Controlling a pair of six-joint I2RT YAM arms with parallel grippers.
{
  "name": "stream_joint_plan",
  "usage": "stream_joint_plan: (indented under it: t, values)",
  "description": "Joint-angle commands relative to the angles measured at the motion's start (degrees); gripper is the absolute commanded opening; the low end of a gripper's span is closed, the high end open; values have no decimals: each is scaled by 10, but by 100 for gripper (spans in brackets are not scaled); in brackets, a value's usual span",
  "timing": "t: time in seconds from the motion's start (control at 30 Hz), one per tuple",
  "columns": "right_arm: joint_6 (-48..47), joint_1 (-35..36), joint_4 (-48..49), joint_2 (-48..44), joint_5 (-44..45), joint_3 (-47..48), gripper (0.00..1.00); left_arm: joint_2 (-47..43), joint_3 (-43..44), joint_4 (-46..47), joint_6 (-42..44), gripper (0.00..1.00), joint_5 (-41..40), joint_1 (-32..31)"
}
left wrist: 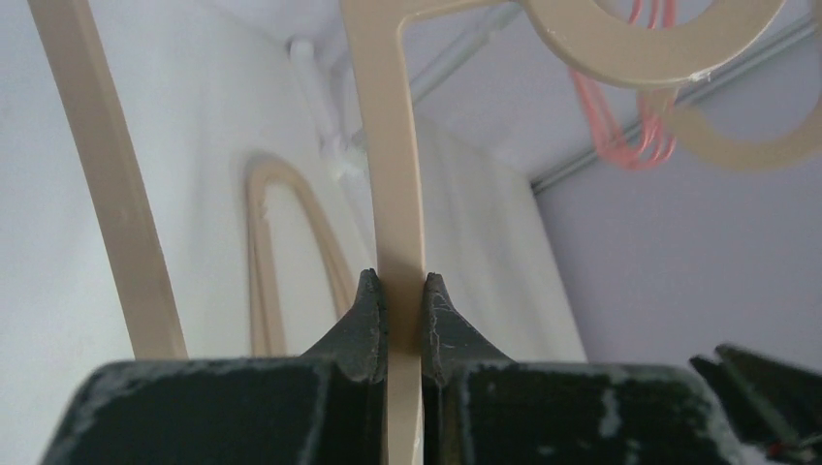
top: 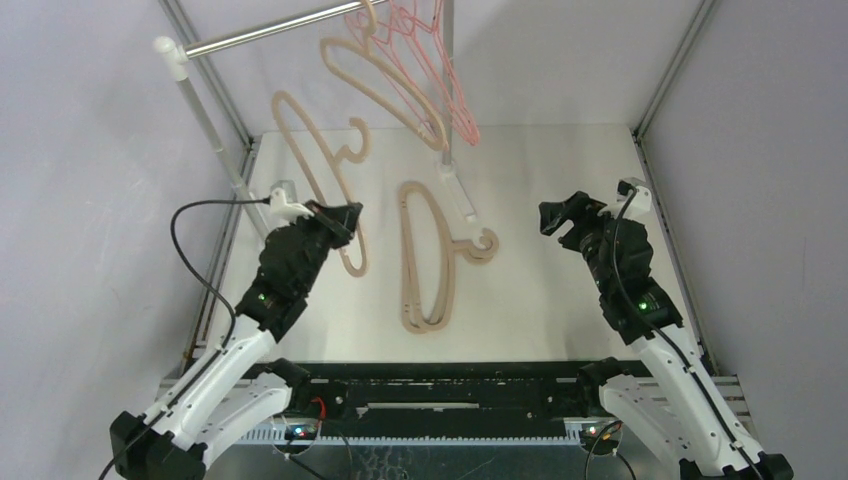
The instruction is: Organize the hangers
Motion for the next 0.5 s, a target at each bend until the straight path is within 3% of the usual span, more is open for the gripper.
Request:
stream_joint_plan:
  t: [0.0, 0.47]
  values:
    - [3, -3, 23, 4, -4, 3, 87, 28, 78, 85, -3, 0, 65, 60]
    - [-13, -3, 8, 9, 14, 20, 88, 184, 303, 133, -17, 0, 142, 111]
